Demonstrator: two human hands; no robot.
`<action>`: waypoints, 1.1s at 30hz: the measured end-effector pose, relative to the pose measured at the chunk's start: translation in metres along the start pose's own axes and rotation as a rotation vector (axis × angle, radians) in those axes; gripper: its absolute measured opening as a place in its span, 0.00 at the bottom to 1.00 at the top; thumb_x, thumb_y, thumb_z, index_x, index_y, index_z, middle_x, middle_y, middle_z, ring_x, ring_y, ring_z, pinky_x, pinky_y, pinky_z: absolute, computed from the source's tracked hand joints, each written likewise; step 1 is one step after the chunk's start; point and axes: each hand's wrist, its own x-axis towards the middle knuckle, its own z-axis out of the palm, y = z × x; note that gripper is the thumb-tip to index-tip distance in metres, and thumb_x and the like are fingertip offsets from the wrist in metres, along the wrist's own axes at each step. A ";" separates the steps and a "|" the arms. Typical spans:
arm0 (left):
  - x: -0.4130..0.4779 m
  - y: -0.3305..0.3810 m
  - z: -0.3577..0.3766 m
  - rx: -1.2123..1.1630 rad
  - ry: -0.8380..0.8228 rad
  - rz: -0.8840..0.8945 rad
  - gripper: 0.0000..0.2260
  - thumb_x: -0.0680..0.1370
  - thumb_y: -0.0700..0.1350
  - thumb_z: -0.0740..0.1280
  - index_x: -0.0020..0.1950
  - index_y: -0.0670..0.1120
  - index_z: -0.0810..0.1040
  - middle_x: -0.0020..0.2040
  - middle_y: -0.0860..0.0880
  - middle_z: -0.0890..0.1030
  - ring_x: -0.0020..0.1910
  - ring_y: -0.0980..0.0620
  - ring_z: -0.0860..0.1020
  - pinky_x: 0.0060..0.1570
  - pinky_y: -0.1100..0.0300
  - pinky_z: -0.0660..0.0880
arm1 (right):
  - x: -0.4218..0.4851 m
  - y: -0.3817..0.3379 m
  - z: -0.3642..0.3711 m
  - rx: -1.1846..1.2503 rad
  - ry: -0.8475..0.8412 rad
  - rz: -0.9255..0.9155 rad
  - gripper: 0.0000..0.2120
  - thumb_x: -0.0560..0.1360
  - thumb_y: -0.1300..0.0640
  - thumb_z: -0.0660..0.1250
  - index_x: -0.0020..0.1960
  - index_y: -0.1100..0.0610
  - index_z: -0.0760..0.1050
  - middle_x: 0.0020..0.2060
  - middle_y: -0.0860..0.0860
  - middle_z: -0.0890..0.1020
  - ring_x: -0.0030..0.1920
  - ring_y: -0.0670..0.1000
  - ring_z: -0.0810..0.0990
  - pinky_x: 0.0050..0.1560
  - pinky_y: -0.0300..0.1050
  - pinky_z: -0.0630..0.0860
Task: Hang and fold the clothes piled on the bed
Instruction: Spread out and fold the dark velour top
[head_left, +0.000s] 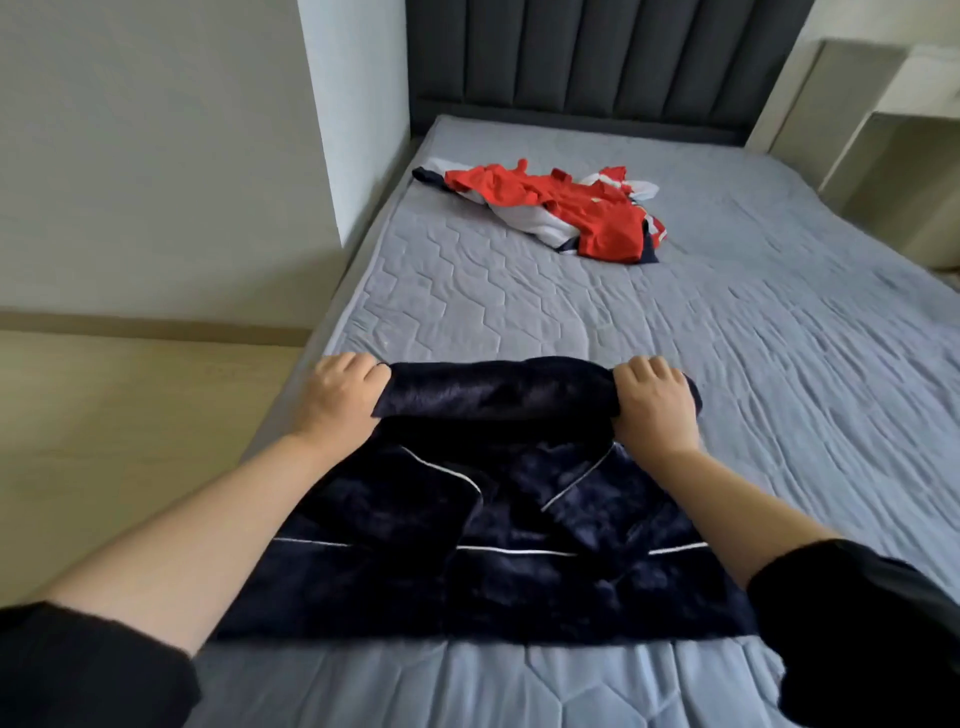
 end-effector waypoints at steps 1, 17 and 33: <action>-0.014 0.004 0.002 -0.016 -0.041 0.014 0.17 0.53 0.36 0.77 0.36 0.40 0.74 0.33 0.43 0.73 0.32 0.42 0.75 0.33 0.52 0.72 | -0.012 -0.004 0.001 0.007 -0.013 0.002 0.17 0.51 0.71 0.74 0.36 0.64 0.72 0.33 0.60 0.75 0.34 0.61 0.75 0.33 0.52 0.70; -0.120 0.029 0.002 -0.203 -0.065 0.275 0.12 0.62 0.44 0.74 0.33 0.42 0.71 0.32 0.47 0.68 0.31 0.47 0.68 0.30 0.55 0.68 | -0.120 -0.011 0.002 0.028 -0.045 -0.238 0.19 0.48 0.67 0.73 0.38 0.61 0.73 0.32 0.56 0.73 0.32 0.59 0.73 0.33 0.50 0.67; -0.086 0.077 -0.029 -0.101 -0.355 0.249 0.37 0.63 0.63 0.71 0.66 0.43 0.71 0.63 0.45 0.73 0.60 0.44 0.73 0.57 0.47 0.73 | -0.124 -0.025 -0.002 0.116 -0.223 -0.170 0.24 0.53 0.56 0.78 0.46 0.61 0.75 0.45 0.56 0.76 0.44 0.61 0.76 0.44 0.54 0.73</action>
